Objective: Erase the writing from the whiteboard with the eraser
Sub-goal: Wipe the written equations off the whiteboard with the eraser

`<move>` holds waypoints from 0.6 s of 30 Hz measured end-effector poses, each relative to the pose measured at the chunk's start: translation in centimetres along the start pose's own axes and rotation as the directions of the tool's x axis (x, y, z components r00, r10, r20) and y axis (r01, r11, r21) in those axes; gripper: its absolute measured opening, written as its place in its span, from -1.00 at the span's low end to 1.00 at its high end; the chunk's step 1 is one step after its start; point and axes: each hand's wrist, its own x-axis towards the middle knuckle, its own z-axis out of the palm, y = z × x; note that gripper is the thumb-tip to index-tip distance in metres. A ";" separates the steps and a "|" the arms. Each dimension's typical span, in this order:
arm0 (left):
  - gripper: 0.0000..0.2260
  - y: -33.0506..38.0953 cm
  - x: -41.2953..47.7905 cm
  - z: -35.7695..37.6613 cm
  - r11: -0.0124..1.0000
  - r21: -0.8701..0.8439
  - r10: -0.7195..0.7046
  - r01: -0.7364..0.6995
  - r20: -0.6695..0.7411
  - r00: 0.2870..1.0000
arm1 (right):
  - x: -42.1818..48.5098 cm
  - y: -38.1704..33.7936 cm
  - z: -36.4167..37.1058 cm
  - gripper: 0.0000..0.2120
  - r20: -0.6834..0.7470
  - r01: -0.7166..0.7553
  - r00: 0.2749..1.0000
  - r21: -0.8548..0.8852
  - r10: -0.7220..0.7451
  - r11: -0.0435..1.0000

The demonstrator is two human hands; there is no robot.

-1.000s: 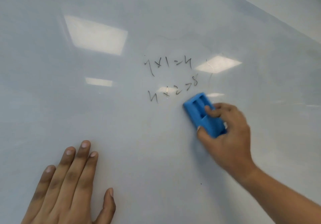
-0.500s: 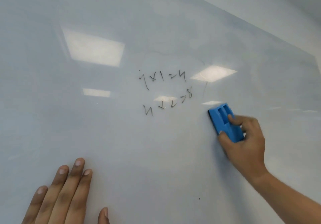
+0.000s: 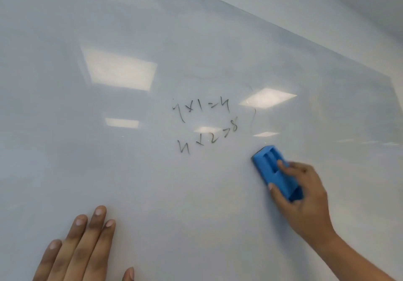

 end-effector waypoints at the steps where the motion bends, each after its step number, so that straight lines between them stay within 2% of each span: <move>1: -0.42 0.0 0.2 0.0 1.000 -0.001 -0.002 0.002 0.009 1.000 | 0.6 0.4 0.7 -0.70 -0.110 -0.152 0.982 0.015 0.152 0.988; 3: -0.40 0.0 0.6 0.1 1.000 0.000 0.005 -0.005 0.024 1.000 | 1.6 -1.0 1.3 -0.67 -0.206 -0.297 0.928 0.095 0.311 0.950; 5: -0.40 0.1 0.9 0.1 1.000 0.010 0.020 -0.020 0.028 0.999 | 0.1 -3.7 3.0 -0.65 -0.176 -0.188 0.965 0.048 0.193 0.981; 7: -0.40 0.3 1.0 0.1 1.000 0.008 0.024 -0.024 0.019 1.000 | -2.1 -7.2 3.9 -0.59 -0.030 0.023 0.999 0.059 -0.022 0.998; 8: -0.41 0.3 0.9 0.1 1.000 0.011 0.023 -0.023 0.008 1.000 | -2.9 -8.6 4.1 -0.60 0.050 0.150 0.987 0.030 -0.152 0.988; 10: -0.42 0.5 0.4 0.2 0.999 0.031 0.030 -0.030 -0.009 1.000 | -3.8 -10.7 4.3 -0.67 0.171 0.413 0.898 -0.004 -0.406 0.911; 12: -0.42 0.4 0.0 0.2 0.999 0.034 0.028 -0.027 -0.023 0.999 | -2.7 -10.9 4.5 -0.68 0.212 0.530 0.831 -0.019 -0.514 0.848; 13: -0.42 0.3 -0.1 0.1 0.999 0.027 0.022 -0.021 -0.028 0.999 | -1.7 -10.3 4.6 -0.65 0.198 0.494 0.855 -0.031 -0.479 0.869; 15: -0.42 0.3 -0.2 -0.1 1.000 0.023 0.009 -0.008 -0.021 1.000 | 1.0 -8.1 4.7 -0.60 0.061 0.245 0.968 -0.034 -0.243 0.969; 16: -0.41 0.4 -0.2 -0.3 1.000 0.027 0.000 0.001 -0.016 1.000 | 2.5 -7.1 4.5 -0.59 -0.034 0.097 0.995 -0.031 -0.098 0.995; 18: -0.41 0.7 -0.3 -0.6 0.999 0.041 -0.008 0.008 -0.006 1.000 | 5.0 -5.5 4.2 -0.63 -0.183 -0.184 0.967 -0.007 0.179 0.983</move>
